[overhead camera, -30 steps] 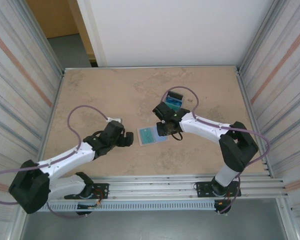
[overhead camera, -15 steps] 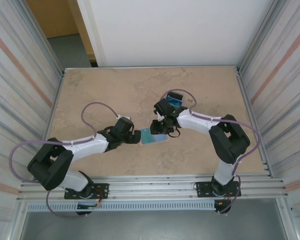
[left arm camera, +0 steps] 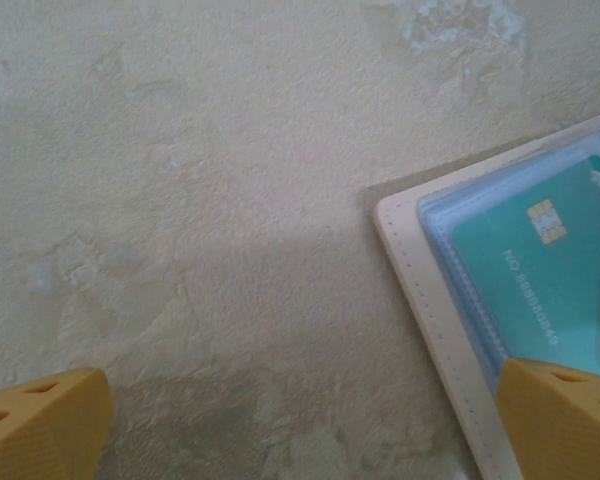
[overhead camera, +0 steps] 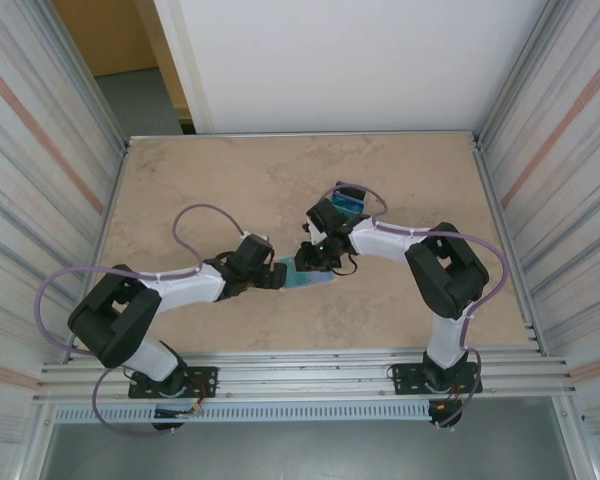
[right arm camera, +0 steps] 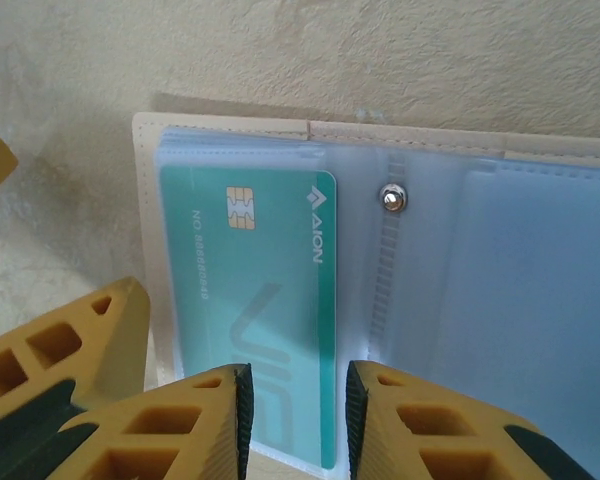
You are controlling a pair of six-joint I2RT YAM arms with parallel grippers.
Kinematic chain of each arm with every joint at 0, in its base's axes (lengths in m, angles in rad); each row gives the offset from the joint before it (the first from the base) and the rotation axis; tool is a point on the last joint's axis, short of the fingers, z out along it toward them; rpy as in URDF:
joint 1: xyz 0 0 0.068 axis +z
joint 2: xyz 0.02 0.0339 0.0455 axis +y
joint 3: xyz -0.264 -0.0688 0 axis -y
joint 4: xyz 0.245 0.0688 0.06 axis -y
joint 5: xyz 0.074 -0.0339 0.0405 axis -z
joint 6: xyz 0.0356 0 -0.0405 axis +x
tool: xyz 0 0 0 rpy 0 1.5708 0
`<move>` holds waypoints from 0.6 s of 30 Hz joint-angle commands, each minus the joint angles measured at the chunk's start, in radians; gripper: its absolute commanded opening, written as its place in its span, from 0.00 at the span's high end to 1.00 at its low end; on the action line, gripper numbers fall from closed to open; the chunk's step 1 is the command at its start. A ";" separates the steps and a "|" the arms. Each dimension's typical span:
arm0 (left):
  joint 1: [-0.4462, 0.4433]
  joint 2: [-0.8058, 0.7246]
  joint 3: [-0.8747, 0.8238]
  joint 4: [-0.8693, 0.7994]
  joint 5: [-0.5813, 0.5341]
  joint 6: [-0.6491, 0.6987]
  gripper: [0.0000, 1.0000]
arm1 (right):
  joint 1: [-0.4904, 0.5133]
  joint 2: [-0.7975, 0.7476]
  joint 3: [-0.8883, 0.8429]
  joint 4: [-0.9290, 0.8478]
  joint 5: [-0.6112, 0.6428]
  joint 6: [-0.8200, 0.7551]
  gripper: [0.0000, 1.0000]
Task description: Take the credit cards out of the card holder
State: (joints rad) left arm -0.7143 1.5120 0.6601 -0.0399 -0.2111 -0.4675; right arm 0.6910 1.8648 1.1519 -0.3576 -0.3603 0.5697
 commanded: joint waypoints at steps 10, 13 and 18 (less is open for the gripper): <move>-0.020 0.043 0.052 -0.051 -0.062 0.031 0.01 | -0.013 0.039 0.017 0.015 -0.033 0.019 0.68; -0.023 0.055 0.056 -0.060 -0.068 0.031 0.01 | -0.016 0.042 0.011 0.028 -0.052 0.024 0.69; -0.026 0.067 0.059 -0.069 -0.085 0.033 0.01 | -0.024 0.043 -0.001 0.057 -0.087 0.037 0.72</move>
State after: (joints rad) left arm -0.7288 1.5639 0.7010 -0.0776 -0.2600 -0.4480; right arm 0.6773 1.8942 1.1519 -0.3214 -0.4065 0.5770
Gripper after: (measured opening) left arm 0.987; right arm 0.281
